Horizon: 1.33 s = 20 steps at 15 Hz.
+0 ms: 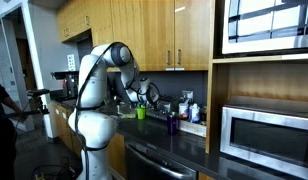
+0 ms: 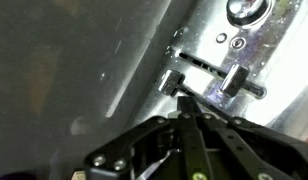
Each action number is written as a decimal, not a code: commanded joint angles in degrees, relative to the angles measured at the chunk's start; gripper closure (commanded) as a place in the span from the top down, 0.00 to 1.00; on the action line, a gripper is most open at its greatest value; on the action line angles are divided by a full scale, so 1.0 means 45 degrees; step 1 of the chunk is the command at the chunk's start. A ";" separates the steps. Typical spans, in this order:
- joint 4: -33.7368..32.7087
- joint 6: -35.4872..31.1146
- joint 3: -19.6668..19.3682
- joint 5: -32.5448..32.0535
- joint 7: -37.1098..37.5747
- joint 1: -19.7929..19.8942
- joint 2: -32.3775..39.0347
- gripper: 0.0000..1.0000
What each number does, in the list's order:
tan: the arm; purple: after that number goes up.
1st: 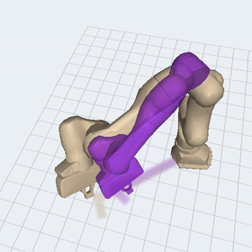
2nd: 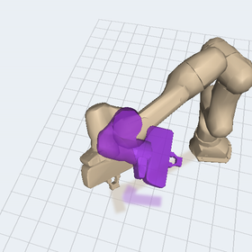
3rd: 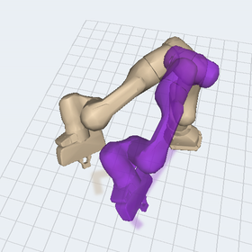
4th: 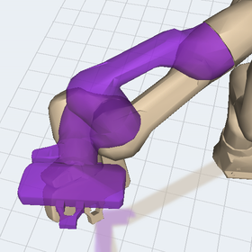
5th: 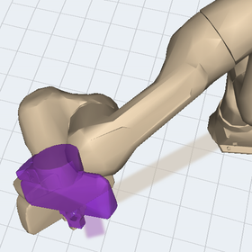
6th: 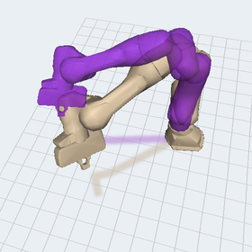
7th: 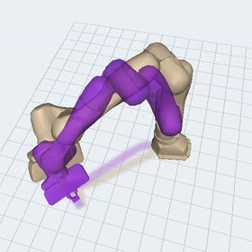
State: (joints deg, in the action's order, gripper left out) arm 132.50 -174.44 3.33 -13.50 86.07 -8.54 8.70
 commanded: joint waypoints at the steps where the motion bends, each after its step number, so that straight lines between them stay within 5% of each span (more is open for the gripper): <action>1: -0.0142 -0.0312 -0.0541 -0.0601 0.0885 -0.0394 0.0226 0.00; 20: -0.0842 -0.0431 -0.1429 -0.0854 0.1152 -0.0848 0.0831 0.00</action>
State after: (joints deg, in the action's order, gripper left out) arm 130.21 -175.39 -2.08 -16.51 89.60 -11.44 11.14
